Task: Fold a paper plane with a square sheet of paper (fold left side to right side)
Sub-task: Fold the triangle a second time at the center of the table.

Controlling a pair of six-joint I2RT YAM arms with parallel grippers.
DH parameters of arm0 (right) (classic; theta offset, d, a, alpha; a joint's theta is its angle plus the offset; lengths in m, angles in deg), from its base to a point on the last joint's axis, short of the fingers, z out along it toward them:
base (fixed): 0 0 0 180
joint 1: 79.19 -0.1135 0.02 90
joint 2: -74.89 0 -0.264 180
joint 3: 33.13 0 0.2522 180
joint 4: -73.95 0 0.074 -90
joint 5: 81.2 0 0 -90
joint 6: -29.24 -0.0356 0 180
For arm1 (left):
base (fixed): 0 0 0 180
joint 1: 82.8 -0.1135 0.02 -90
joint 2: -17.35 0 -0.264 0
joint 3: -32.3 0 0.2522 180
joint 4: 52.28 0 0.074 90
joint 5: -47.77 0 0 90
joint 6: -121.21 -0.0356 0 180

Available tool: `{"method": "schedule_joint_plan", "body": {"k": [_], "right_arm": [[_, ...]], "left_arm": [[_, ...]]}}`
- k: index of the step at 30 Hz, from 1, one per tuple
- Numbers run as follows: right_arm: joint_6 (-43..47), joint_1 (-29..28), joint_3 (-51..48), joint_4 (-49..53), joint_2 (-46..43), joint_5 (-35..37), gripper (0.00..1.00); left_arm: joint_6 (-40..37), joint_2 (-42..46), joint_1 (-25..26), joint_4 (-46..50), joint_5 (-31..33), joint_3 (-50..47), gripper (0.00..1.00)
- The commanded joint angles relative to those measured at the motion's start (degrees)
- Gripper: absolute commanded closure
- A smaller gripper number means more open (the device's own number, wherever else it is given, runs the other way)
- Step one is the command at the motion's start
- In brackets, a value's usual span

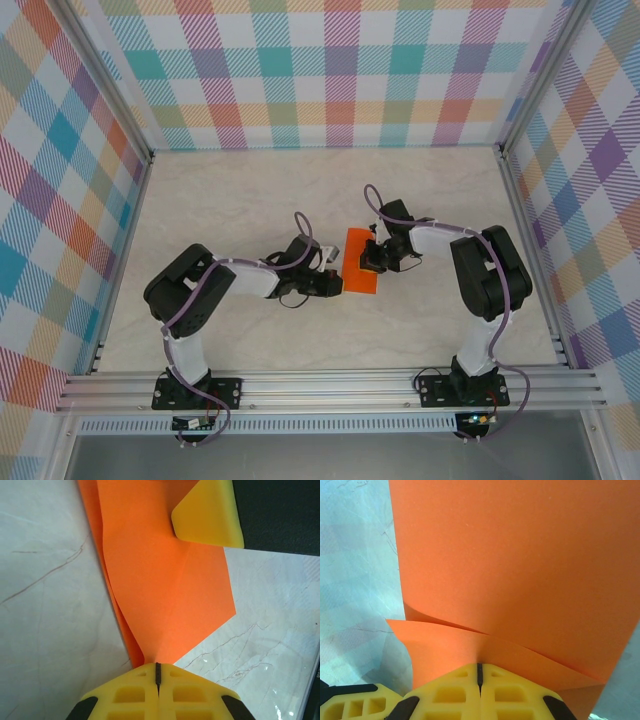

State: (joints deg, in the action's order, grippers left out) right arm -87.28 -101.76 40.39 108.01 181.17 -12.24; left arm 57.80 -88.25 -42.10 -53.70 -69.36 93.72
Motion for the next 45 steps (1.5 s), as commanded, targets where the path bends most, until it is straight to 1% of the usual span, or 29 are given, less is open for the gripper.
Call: {"method": "schedule_joint_plan", "body": {"k": [1, 3, 6, 9, 14, 22, 29, 35, 45], "right_arm": [[0.76, 0.41, -0.27, 4.67, 2.11, 6.27, 1.0], [0.77, 0.4, -0.18, 4.92, 2.0, 6.52, 1.0], [0.67, 0.42, -0.18, 5.14, 2.0, 6.71, 1.0], [0.6, 0.42, -0.09, 5.2, 2.09, 6.71, 1.0], [0.53, 0.4, 0.09, 5.29, 2.09, 6.62, 1.0], [0.64, 0.39, 0.16, 5.64, 2.12, 6.97, 1.0], [0.95, 0.42, 0.35, 6.5, 2.26, 7.59, 1.0], [1.19, 0.42, 0.61, 7.05, 2.62, 7.85, 1.0], [1.5, 0.42, 0.79, 7.12, 2.74, 7.44, 1.0]], "left_arm": [[2.62, 1.9, -0.81, -1.08, -4.44, 0.35, 0.96], [4.46, 1.45, -0.72, -1.57, -5.95, 1.52, 0.96], [6.67, 0.37, -0.75, 1.7, -5.92, 4.39, 0.96], [7.84, -0.62, -0.72, 2.75, -5.43, 5.86, 0.97], [8.16, -1.92, -0.5, 2.9, -5.29, 6.55, 0.97], [6.47, -5.4, 0.24, 4.82, -5.51, 8.94, 0.98], [6.15, -5.62, -0.09, 6.74, -1.97, 8.08, 0.98], [5.68, -5.6, -0.28, 7.63, -1.97, 6.26, 0.98], [5.14, -2.74, -1.35, 8.7, -1.43, 1.14, 0.99]]}}
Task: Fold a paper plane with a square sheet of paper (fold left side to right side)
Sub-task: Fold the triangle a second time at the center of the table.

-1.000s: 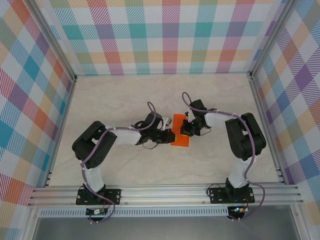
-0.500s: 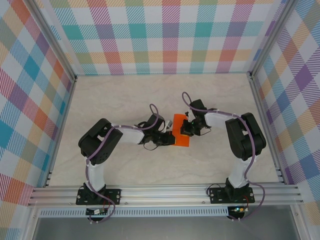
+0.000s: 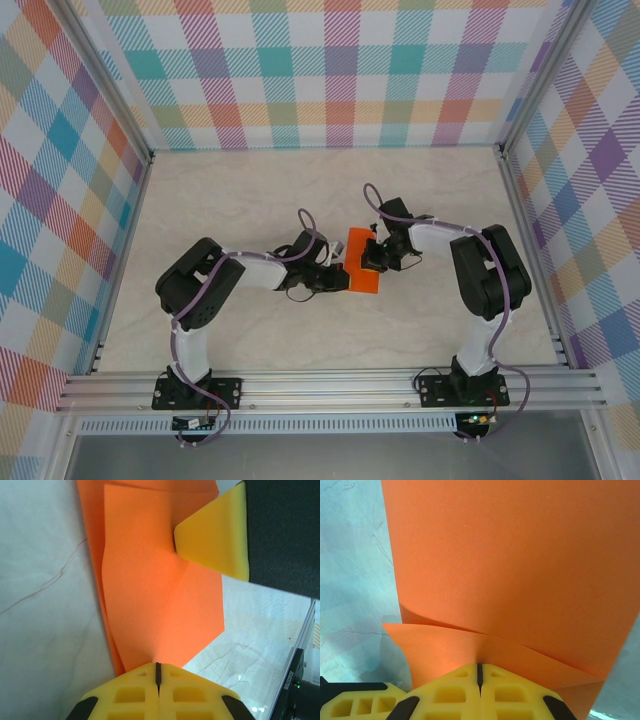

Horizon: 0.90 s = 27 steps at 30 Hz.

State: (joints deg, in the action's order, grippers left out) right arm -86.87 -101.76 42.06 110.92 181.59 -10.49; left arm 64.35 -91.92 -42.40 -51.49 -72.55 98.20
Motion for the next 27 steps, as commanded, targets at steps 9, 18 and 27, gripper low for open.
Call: {"method": "schedule_joint_plan", "body": {"k": [9, 18, 27], "right_arm": [[0.96, 0.42, -1.58, 0.46, -0.32, 0.11, 0.99], [1.08, 0.59, -0.71, 4.17, -14.25, 3.14, 0.69], [-0.24, 0.68, -10.28, 8.33, -29.99, 7.41, 0.44]], "left_arm": [[-1.97, 7.57, -2.76, 6.05, 1.23, -5.66, 0.92], [-2.19, 6.66, -3.23, 6.62, 1.66, 2.05, 0.55], [-2.18, -2.09, -3.36, 6.86, 1.57, 11.71, 0.54]]}}
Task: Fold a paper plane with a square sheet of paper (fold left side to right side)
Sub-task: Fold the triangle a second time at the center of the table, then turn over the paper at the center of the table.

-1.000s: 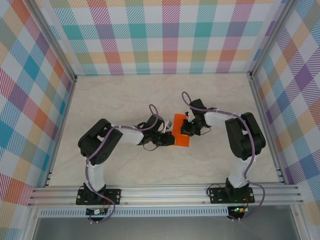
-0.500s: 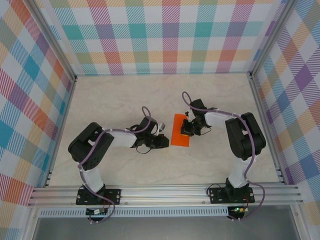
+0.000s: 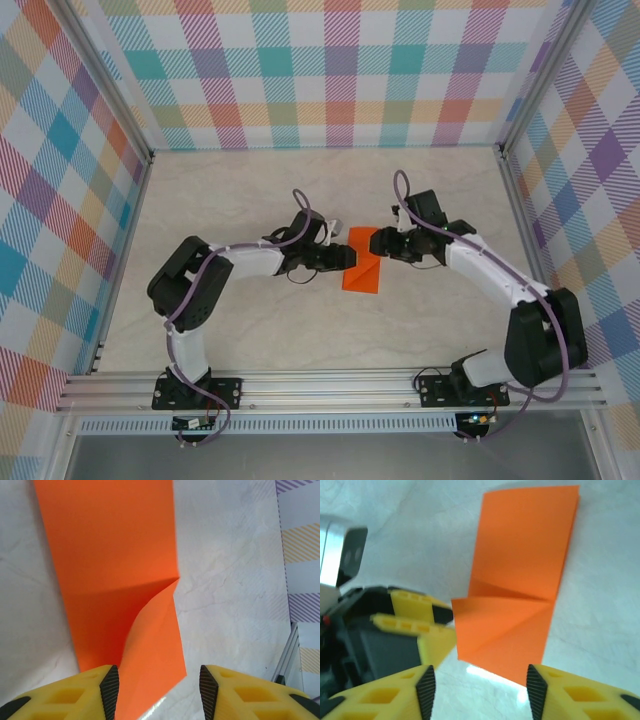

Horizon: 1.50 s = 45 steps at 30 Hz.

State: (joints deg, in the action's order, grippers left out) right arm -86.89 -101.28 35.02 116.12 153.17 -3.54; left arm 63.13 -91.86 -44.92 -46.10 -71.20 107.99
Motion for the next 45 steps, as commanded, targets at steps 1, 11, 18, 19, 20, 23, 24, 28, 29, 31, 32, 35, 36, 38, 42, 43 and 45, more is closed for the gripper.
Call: {"method": "schedule_joint_plan", "body": {"k": [1, 11, 18, 19, 20, 23, 24, 28, 29, 31, 32, 35, 36, 38, 42, 43, 45], "right_arm": [[-0.7, 0.11, -4.54, 2.54, -2.5, -1.0, 0.41], [-2.83, 0.06, -9.02, -2.9, -0.57, -6.53, 0.34], [-2.61, 0.11, -9.11, -2.57, -0.41, -5.24, 0.33], [-2.65, 0.07, -9.22, -2.85, -0.2, -5.32, 0.33], [-2.63, 0.04, -9.31, -2.9, 0.02, -5.41, 0.33], [-2.94, 0.03, -9.56, -3.59, 0.51, -5.91, 0.33], [-2.93, 0.04, -9.54, -3.69, 0.63, -6.02, 0.33], [-3.52, 0.07, -9.61, -5.06, 1.35, -7.07, 0.33], [-3.79, 0.0, -9.77, -5.6, 1.58, -7.61, 0.33], [-4.25, -0.04, -10.14, -7.06, 2.17, -8.69, 0.33], [-4.46, 0.07, -10.31, -7.49, 2.54, -9.05, 0.33], [-5.18, 0.1, -10.92, -10.43, 3.93, -10.44, 0.33], [-5.45, 0.09, -11.1, -11.81, 4.51, -11.04, 0.32], [-6.11, 0.2, -11.24, -14.11, 5.65, -11.48, 0.31], [-7.55, 0.55, -9.76, -18.23, 9.48, -13.66, 0.3], [-7.94, 0.5, -9.16, -19.43, 10.47, -14.55, 0.3], [-8.86, 0.62, -8.29, -21.12, 12.51, -15.22, 0.3]], "left_arm": [[-1.23, -2.73, -0.88, 2.12, 0.67, 2.5, 0.55], [-3.34, -1.18, -0.9, 4.53, 3.97, 2.03, 0.63], [-4.15, 2.88, -1.3, 4.85, 4.5, -0.63, 0.56], [-4.15, 3.24, -1.46, 4.55, 4.7, -1.04, 0.55], [-4.15, 3.31, -1.58, 4.49, 4.71, -1.23, 0.54], [-4.03, 2.11, -1.77, 4.12, 3.75, -0.51, 0.53], [-3.83, 1.49, -1.77, 3.59, 2.99, -0.08, 0.53], [-2.98, -1.39, -1.77, 2.55, 0.85, 1.73, 0.56], [-2.97, -1.93, -1.77, 2.49, 0.69, 2.02, 0.58], [-2.77, -2.59, -1.77, 1.98, 0.22, 2.44, 0.63], [-2.73, -2.75, -1.77, 1.87, -0.04, 2.57, 0.67], [-2.75, -2.13, -1.77, 2.03, 0.77, 2.35, 0.81], [-2.96, -1.53, -1.77, 2.12, 1.26, 2.08, 0.85], [-3.26, -0.57, -1.77, 2.36, 1.96, 1.41, 0.91], [-3.5, 1.02, -1.86, 2.74, 2.96, 0.01, 0.96], [-3.61, 1.36, -1.93, 2.74, 3.04, -0.22, 0.96], [-3.5, 1.79, -1.99, 2.74, 3.6, -0.73, 0.96]]}}
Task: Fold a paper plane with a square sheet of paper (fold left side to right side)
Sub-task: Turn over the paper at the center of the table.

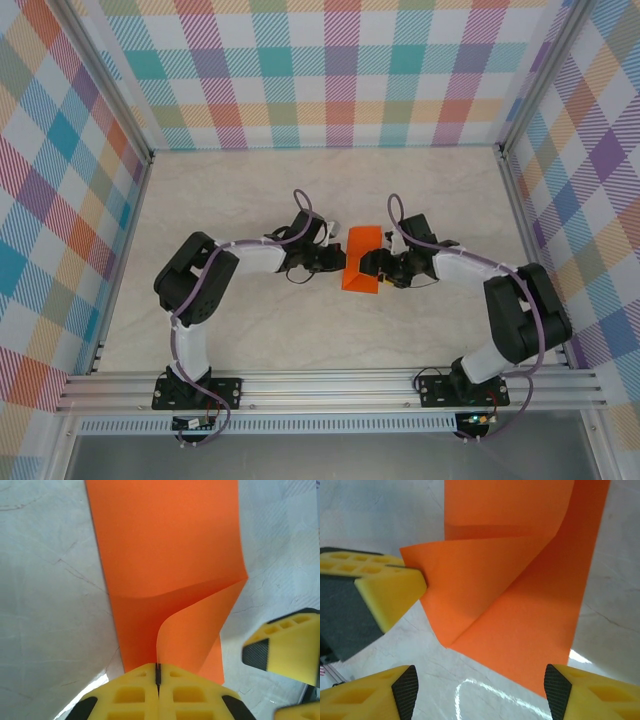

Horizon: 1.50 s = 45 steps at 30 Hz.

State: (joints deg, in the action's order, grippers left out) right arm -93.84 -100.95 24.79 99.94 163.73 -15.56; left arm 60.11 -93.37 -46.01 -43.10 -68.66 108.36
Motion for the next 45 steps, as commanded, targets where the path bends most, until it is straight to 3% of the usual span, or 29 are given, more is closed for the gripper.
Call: {"method": "schedule_joint_plan", "body": {"k": [1, 6, 10, 16, 20, 25, 28, 32, 38, 45], "right_arm": [[-2.14, 0.3, 2.46, -5.62, 3.18, -3.24, 0.3], [-5.59, 0.22, 2.87, -12.09, 8.14, -6.5, 0.35], [-5.71, 0.05, 3.86, -13.08, 10.31, -6.75, 0.45], [-5.09, 0.05, 4.46, -15.03, 11.95, -8.0, 0.74], [-3.08, 0.65, 3.81, -16.4, 8.79, -7.62, 0.95], [-2.6, 4.13, 1.99, -21.4, 1.79, -13.18, 0.98], [-3.3, 6.11, 0.97, -24.83, -4.3, -17.48, 0.98], [-4.07, 7.07, 2.1, -26.11, -12.86, -20.57, 0.98], [-7.63, 5.89, 6.85, -27.87, -20.61, -24.59, 0.96], [-9.81, 1.47, 11.3, -27.79, -22.32, -24.57, 0.95]], "left_arm": [[-0.48, 3.48, -0.94, -0.25, 1.25, -1.34, 0.96], [-0.24, 3.71, -0.94, -0.5, 1.48, -1.66, 0.96], [-0.16, 3.88, -0.94, -0.44, 1.64, -1.56, 0.92], [-0.46, 8.29, -2.12, -1.19, 2.0, -4.57, 0.69], [0.88, 14.84, -3.69, -2.86, 2.68, -9.38, 0.44], [5.07, 25.44, -5.06, -7.0, 3.96, -16.43, 0.12], [9.41, 33.07, -5.75, -11.64, 4.67, -21.05, 0.0], [15.7, 40.22, -6.56, -18.55, 0.57, -23.48, 0.0], [25.77, 41.84, -5.6, -32.96, -7.98, -21.34, 0.0], [25.15, 39.61, -0.38, -35.39, -10.94, -14.33, 0.02]]}}
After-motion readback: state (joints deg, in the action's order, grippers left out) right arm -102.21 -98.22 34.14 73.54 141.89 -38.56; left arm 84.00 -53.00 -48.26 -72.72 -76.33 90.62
